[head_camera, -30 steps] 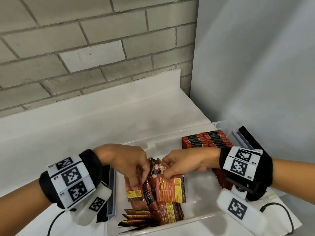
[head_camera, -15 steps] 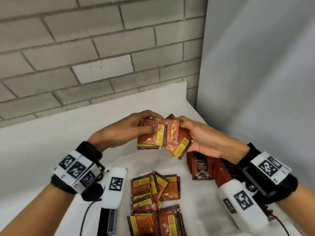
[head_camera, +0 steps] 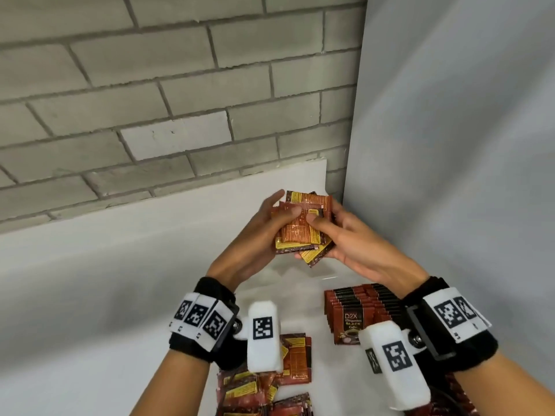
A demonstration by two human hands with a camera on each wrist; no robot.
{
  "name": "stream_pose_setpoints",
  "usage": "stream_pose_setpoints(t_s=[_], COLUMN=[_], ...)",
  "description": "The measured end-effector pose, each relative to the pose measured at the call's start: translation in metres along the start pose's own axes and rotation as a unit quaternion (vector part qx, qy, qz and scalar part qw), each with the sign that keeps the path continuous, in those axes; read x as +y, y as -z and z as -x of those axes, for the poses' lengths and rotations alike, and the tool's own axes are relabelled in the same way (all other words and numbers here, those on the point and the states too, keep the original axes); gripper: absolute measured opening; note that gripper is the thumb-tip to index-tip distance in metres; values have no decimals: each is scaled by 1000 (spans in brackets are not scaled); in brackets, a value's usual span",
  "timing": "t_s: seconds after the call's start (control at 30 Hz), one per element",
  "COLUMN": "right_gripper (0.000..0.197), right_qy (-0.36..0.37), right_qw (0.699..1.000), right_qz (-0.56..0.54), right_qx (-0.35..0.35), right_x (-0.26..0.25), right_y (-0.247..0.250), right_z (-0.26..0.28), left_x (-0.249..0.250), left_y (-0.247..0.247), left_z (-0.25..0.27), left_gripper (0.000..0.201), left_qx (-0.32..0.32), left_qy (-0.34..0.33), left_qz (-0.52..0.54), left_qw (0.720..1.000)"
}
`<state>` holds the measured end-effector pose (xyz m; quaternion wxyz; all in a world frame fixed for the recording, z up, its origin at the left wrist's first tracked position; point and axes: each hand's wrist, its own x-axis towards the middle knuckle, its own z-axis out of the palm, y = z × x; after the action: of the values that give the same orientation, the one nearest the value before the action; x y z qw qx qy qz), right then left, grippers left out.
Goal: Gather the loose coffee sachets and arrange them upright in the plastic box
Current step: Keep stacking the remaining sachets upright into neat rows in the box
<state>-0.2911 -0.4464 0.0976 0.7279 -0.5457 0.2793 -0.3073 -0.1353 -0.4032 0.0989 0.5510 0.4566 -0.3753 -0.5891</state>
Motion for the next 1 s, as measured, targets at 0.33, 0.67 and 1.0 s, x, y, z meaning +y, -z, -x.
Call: stream_pose_setpoints(t_s=[0.33,0.67,1.0], right_gripper=[33,65,29], right_qy=[36,107,113], right_qw=[985,926,922], right_qz=[166,321,276], right_qx=[-3,164,246], right_x=[14,23,24], right_y=[-8,6,25], right_z=[2,-6,-11], left_x=[-26,-25,-27], left_y=[0,4,9], left_z=[-1,-3,-6], left_gripper=[49,38,44], left_qx=[-47,-60,-58], left_qy=[26,37,31], left_qz=[102,127,124], left_qw=[993,989,990])
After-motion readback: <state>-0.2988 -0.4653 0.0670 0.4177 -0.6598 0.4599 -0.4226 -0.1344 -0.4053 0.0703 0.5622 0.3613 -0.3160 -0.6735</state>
